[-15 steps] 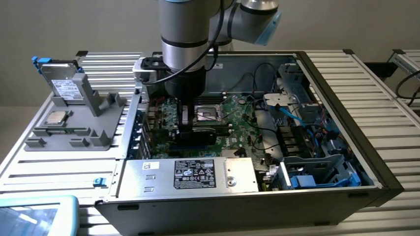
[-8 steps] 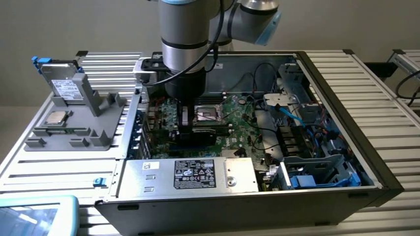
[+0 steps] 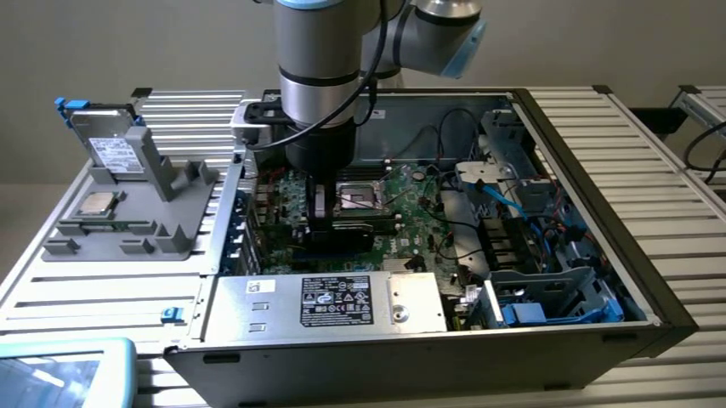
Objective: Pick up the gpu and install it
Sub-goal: 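Insert the gpu into the slot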
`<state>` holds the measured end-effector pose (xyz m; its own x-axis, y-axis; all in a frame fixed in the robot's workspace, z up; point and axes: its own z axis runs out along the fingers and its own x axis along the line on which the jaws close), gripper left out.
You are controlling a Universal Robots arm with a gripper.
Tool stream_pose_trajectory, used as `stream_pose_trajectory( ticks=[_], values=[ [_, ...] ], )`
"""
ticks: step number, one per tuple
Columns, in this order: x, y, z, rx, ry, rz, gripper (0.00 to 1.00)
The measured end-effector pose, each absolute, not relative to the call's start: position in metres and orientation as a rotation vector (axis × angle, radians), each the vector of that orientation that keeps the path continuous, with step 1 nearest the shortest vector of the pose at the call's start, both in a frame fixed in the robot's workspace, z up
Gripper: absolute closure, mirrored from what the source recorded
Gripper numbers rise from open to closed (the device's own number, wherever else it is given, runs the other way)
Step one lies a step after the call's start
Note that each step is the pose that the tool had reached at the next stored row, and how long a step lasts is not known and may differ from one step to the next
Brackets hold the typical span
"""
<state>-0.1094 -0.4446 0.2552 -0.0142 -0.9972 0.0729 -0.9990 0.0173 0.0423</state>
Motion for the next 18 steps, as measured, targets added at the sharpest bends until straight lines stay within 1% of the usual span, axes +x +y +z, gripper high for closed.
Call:
stream_pose_trajectory(
  ticks=[18],
  values=[
    [-0.1094, -0.4446, 0.2552, 2.146, -2.181, 0.032, 0.73]
  ],
)
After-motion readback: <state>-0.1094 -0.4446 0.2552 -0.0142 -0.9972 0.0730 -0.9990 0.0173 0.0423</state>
